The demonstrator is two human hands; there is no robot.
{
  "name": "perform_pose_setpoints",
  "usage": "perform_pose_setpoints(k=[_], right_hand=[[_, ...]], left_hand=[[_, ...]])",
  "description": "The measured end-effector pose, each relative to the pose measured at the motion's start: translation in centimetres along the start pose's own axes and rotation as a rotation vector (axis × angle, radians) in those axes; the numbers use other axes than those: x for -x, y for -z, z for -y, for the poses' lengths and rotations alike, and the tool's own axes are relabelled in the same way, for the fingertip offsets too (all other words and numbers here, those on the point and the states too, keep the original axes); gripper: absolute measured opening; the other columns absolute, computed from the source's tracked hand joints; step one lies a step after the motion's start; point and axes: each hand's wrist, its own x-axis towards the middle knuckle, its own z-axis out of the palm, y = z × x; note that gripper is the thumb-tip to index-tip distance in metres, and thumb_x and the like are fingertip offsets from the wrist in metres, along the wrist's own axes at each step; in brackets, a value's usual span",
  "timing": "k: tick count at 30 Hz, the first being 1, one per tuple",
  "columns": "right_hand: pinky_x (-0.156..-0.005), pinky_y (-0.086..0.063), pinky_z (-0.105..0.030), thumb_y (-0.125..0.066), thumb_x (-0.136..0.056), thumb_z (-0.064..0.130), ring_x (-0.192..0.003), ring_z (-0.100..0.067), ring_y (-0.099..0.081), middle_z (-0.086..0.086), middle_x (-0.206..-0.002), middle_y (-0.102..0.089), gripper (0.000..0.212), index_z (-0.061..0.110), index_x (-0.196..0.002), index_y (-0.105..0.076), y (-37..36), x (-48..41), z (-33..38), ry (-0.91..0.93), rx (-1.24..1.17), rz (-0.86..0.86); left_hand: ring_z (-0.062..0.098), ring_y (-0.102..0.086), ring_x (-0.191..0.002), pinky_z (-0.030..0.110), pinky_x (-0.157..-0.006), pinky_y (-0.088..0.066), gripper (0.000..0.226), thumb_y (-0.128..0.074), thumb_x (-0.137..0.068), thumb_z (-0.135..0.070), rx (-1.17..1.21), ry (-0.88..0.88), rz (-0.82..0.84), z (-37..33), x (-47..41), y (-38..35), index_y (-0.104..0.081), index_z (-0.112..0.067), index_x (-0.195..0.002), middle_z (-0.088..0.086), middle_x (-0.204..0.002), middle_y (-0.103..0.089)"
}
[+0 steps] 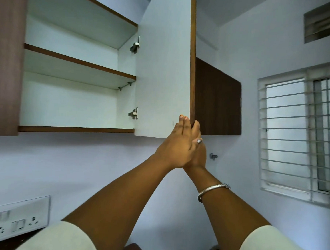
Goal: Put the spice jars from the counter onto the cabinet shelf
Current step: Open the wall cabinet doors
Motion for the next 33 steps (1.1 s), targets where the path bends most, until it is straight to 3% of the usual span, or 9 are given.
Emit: perform_pose_setpoints(k=[6, 13, 16, 18, 22, 25, 29, 33], right_hand=[[-0.095, -0.046, -0.033, -0.043, -0.097, 0.035, -0.12, -0.029, -0.054, -0.012, -0.147, -0.04, 0.063, 0.009, -0.148, -0.016, 1.7, -3.3, -5.8, -0.043, 0.227, 0.046], [-0.107, -0.034, -0.03, -0.042, -0.096, 0.043, -0.141, -0.026, -0.027, -0.009, -0.157, -0.016, 0.075, 0.01, -0.15, -0.003, 2.0, -6.1, -10.7, 0.041, 0.437, 0.049], [-0.111, -0.027, -0.046, -0.048, -0.09, 0.048, -0.145, -0.036, -0.007, -0.018, -0.158, 0.002, 0.092, 0.004, -0.148, 0.008, 2.0, -6.4, -10.7, 0.147, 0.64, -0.101], [-0.111, -0.016, -0.058, -0.049, -0.084, 0.055, -0.144, -0.039, 0.004, -0.022, -0.156, 0.01, 0.104, -0.001, -0.145, 0.014, 1.9, -6.4, -10.5, 0.184, 0.811, -0.183], [-0.108, -0.006, -0.067, -0.046, -0.082, 0.061, -0.143, -0.039, 0.012, -0.022, -0.154, 0.017, 0.11, -0.003, -0.142, 0.02, 1.8, -6.2, -9.9, 0.198, 0.941, -0.243], [-0.102, 0.006, -0.071, -0.044, -0.084, 0.061, -0.136, -0.043, 0.027, -0.022, -0.151, 0.025, 0.105, 0.003, -0.142, 0.022, 1.4, -5.8, -9.3, 0.301, 1.007, -0.178], [-0.098, 0.014, -0.072, -0.039, -0.085, 0.064, -0.129, -0.049, 0.034, -0.03, -0.15, 0.022, 0.097, 0.004, -0.148, 0.005, -0.4, -5.4, -7.3, 0.333, 1.246, -0.102], [-0.097, 0.019, -0.07, -0.03, -0.087, 0.064, -0.127, -0.05, 0.036, -0.03, -0.15, 0.021, 0.097, 0.0, -0.144, 0.016, -3.7, -4.1, -4.0, 0.405, 1.201, -0.033]], left_hand=[[0.023, 0.007, -0.146, 0.035, -0.116, -0.01, 0.066, -0.02, -0.098, -0.048, -0.021, 0.0, 0.0, -1.8, -4.5, -5.6, 0.01, -0.019, -0.148, 0.003, -0.157, 0.016], [0.022, 0.015, -0.144, 0.035, -0.117, -0.001, 0.065, -0.017, -0.098, -0.048, -0.084, -0.009, -0.026, -2.7, -7.8, -9.5, 0.013, -0.02, -0.148, 0.003, -0.156, 0.02], [0.018, 0.02, -0.143, 0.031, -0.115, 0.007, 0.064, -0.016, -0.098, -0.046, -0.102, -0.058, -0.099, -1.8, -7.7, -9.6, 0.016, -0.019, -0.147, 0.003, -0.156, 0.021], [0.017, 0.018, -0.143, 0.034, -0.118, 0.004, 0.064, -0.016, -0.097, -0.047, -0.076, -0.052, -0.098, -1.0, -7.5, -9.3, 0.015, -0.021, -0.147, 0.001, -0.156, 0.021], [0.016, 0.013, -0.145, 0.038, -0.12, -0.005, 0.065, -0.018, -0.096, -0.049, -0.015, -0.031, -0.079, -0.5, -7.1, -8.6, 0.01, -0.022, -0.149, 0.001, -0.157, 0.017], [0.014, 0.006, -0.146, 0.038, -0.12, -0.011, 0.061, -0.021, -0.099, -0.041, -0.011, -0.057, -0.092, -0.2, -6.6, -7.9, 0.003, -0.017, -0.15, 0.002, -0.159, 0.008], [0.019, -0.005, -0.146, 0.041, -0.118, -0.016, 0.054, -0.023, -0.1, -0.034, -0.057, -0.029, -0.093, 2.0, -5.1, -6.2, -0.008, -0.018, -0.15, 0.003, -0.159, 0.001], [0.019, -0.004, -0.146, 0.038, -0.118, -0.014, 0.058, -0.019, -0.097, -0.036, -0.21, -0.035, -0.064, 5.4, -2.5, -3.5, -0.003, -0.017, -0.15, 0.003, -0.159, 0.001]])
